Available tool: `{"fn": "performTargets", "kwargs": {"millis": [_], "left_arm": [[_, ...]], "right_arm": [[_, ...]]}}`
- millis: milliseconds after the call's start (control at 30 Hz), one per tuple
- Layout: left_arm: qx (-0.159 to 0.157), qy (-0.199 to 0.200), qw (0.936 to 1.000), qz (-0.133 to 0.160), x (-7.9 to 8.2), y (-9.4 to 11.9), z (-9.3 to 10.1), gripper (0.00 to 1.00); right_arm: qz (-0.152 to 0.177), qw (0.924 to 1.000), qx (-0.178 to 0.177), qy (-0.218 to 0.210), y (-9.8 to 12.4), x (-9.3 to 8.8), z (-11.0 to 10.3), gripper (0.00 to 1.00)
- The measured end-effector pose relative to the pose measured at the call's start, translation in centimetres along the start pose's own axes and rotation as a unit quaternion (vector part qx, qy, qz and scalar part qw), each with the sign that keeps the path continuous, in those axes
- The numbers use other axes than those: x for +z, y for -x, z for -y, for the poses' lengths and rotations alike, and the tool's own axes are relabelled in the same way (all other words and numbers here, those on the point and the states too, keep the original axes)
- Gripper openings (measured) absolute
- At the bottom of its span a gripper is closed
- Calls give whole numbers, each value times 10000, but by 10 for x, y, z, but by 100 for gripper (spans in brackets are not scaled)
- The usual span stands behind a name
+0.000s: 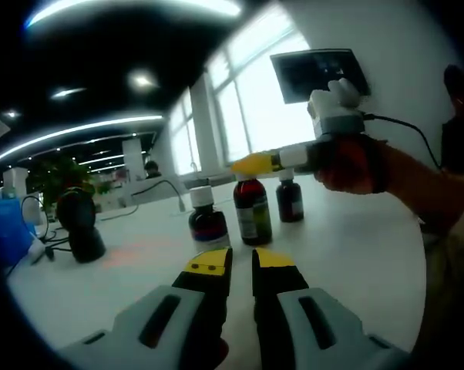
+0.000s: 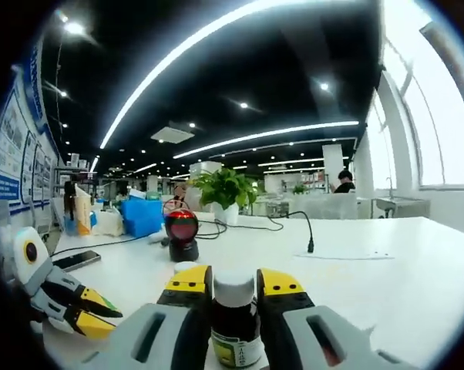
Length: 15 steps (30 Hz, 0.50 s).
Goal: Rotate the medicine bottle to make it face forward pick up the medicine bottle inspect the drug traceability code place the medicine on the table
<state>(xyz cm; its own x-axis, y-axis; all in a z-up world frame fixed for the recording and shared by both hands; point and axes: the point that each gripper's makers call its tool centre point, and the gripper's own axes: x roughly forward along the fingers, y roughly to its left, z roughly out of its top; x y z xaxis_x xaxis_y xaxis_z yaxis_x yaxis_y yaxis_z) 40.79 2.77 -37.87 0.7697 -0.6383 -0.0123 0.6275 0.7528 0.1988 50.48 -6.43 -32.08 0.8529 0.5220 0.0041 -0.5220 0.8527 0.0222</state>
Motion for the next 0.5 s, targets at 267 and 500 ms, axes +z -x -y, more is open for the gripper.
{"fn": "performTargets", "kwargs": {"millis": [267, 500], "left_arm": [[-2, -2, 10000, 8, 0, 0, 0, 4], [1, -3, 10000, 6, 0, 0, 0, 4]], "right_arm": [[18, 9998, 180, -99, -1, -1, -5, 18], [64, 9998, 199, -50, 0, -1, -7, 17]]}}
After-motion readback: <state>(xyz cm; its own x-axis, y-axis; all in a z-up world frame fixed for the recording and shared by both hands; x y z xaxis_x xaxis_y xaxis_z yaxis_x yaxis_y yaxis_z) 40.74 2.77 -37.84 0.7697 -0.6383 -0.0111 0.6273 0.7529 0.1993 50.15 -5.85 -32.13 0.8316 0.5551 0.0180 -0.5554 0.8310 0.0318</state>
